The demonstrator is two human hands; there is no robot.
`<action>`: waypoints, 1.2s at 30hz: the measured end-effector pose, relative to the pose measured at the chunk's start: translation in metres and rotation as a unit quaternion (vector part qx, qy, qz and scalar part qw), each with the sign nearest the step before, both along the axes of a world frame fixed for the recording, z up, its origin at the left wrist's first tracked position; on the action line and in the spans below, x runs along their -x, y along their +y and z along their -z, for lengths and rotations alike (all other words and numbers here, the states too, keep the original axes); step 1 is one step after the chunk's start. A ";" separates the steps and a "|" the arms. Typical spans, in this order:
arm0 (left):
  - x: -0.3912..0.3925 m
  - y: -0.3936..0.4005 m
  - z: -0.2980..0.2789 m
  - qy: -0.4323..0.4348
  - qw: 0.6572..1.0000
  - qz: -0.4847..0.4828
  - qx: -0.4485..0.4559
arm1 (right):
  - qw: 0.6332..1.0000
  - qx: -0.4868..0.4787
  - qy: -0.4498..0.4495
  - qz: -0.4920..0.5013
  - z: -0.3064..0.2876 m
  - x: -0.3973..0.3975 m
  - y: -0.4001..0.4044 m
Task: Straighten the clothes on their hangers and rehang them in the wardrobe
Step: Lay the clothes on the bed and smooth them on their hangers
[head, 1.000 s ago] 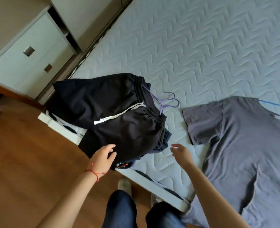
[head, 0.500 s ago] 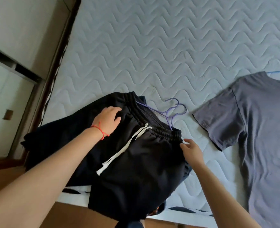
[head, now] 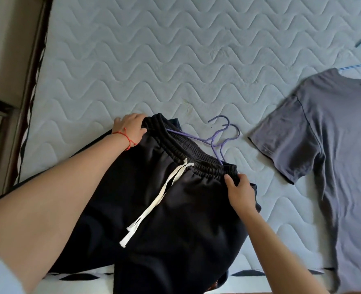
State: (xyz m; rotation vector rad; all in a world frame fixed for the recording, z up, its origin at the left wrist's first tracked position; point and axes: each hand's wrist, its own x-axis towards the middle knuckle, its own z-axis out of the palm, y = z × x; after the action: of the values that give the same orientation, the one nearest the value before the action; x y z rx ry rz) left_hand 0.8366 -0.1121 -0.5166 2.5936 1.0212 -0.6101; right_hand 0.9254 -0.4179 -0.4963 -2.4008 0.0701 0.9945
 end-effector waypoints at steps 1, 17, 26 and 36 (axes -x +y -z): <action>-0.001 0.000 0.001 0.002 1.000 0.006 -0.006 | 1.000 0.003 -0.005 -0.002 -0.002 0.003 0.001; 0.025 -0.031 -0.049 -0.076 0.997 -0.017 -0.029 | 0.981 -0.055 -0.179 -0.052 -0.066 0.037 -0.032; 0.074 -0.087 -0.140 -0.238 0.966 -0.038 -0.096 | 0.955 -0.157 -0.247 -0.042 -0.129 0.068 -0.088; 0.123 -0.195 -0.294 -0.435 0.886 -0.046 -0.152 | 0.914 -0.259 -0.310 -0.033 -0.238 0.081 -0.192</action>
State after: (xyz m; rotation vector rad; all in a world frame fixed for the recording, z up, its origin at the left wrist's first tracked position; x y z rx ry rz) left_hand 0.7138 -0.3072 -0.2223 2.5655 0.9326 0.7565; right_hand 0.8444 -0.6094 -0.2587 -2.1040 -0.4515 0.1880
